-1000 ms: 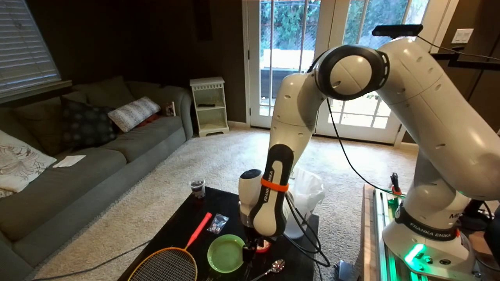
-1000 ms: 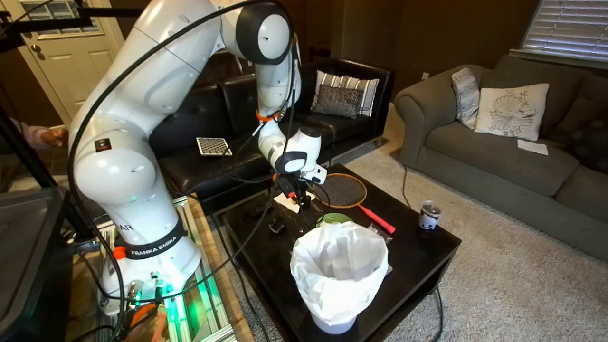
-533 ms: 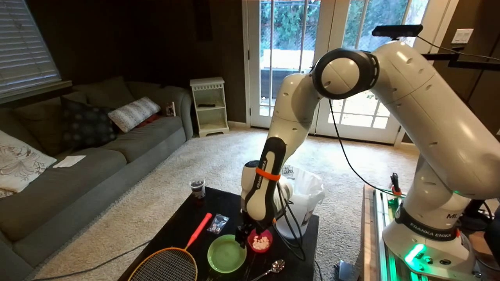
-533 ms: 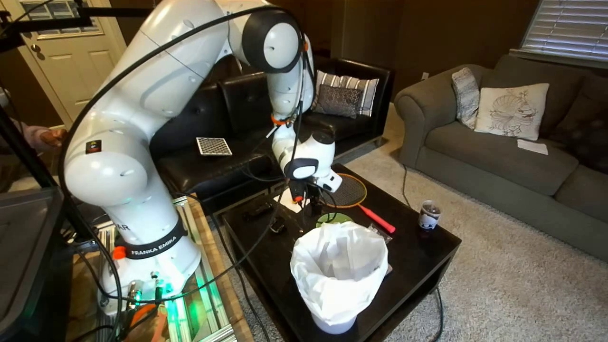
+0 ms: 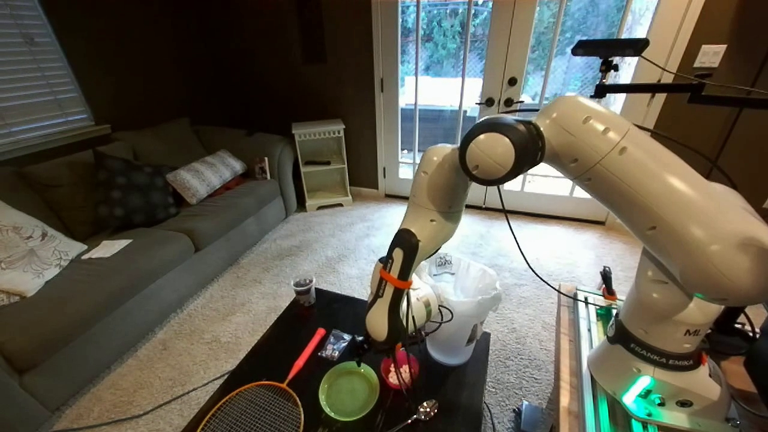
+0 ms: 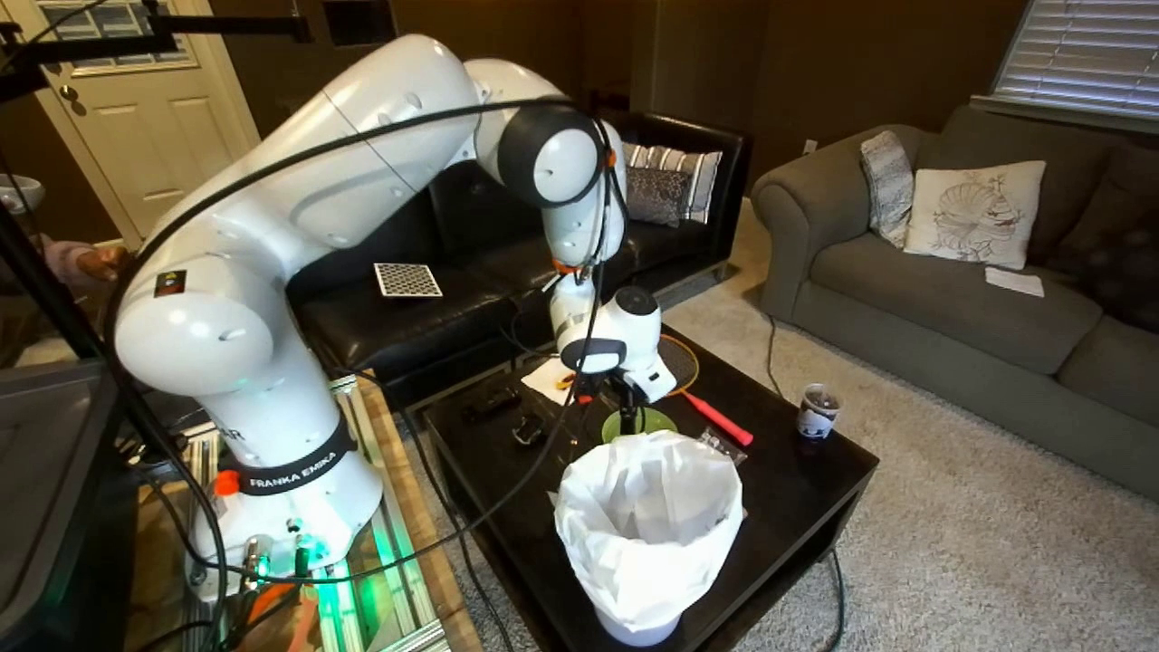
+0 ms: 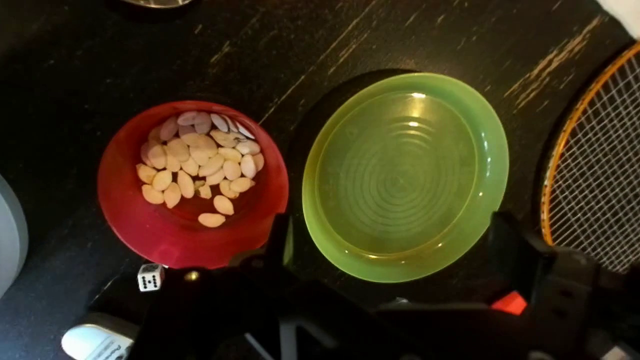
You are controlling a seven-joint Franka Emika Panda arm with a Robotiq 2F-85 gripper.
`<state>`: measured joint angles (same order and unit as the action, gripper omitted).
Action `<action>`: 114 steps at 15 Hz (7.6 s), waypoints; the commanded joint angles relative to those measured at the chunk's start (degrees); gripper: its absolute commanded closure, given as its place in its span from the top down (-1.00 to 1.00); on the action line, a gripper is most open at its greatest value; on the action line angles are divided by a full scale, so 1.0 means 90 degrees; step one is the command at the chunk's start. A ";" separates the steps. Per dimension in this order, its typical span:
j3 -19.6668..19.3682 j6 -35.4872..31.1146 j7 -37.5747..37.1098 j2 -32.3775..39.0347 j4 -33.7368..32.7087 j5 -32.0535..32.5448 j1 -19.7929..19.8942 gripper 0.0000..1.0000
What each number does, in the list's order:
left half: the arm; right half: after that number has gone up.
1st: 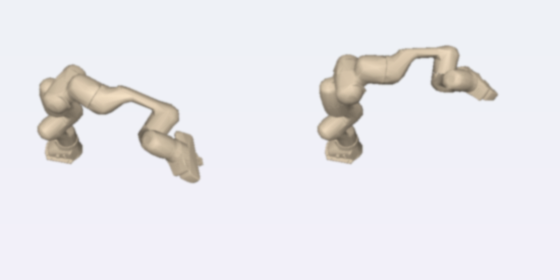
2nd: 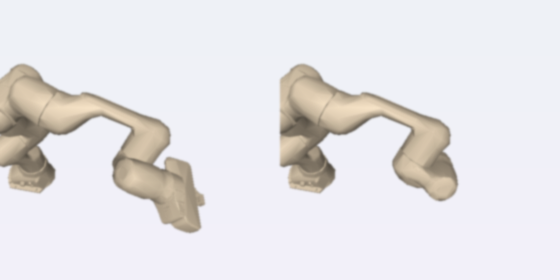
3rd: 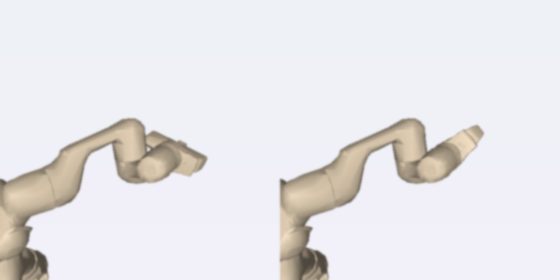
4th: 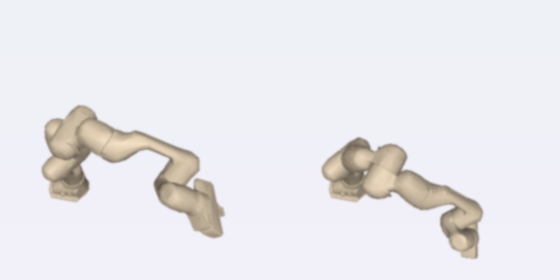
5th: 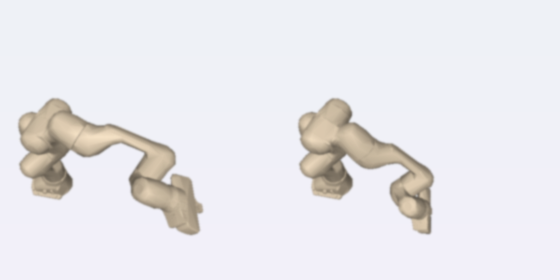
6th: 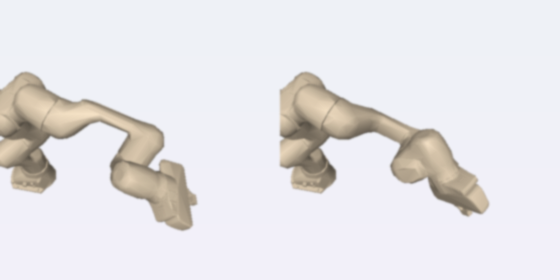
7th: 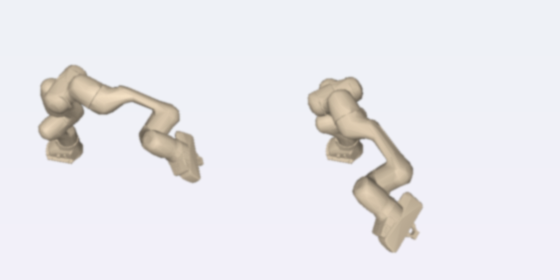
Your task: Pour the contents of the pink bowl into the green bowl
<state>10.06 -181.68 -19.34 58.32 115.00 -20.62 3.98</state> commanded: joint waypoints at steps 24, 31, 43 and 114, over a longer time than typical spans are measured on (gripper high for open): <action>-0.3122 0.1221 -0.4541 0.2202 -0.2197 -0.0345 -0.3520 1.00; -0.3269 0.1450 -0.5023 0.2519 -0.2573 -0.0055 -0.3391 0.08; -0.3280 0.1871 -0.5451 0.2500 -0.2681 0.0404 -0.3299 -1.00; 0.2256 -0.5399 -0.5359 0.3107 -0.0639 0.8347 0.3732 -0.98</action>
<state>33.89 -224.89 -60.19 86.28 113.32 51.12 42.03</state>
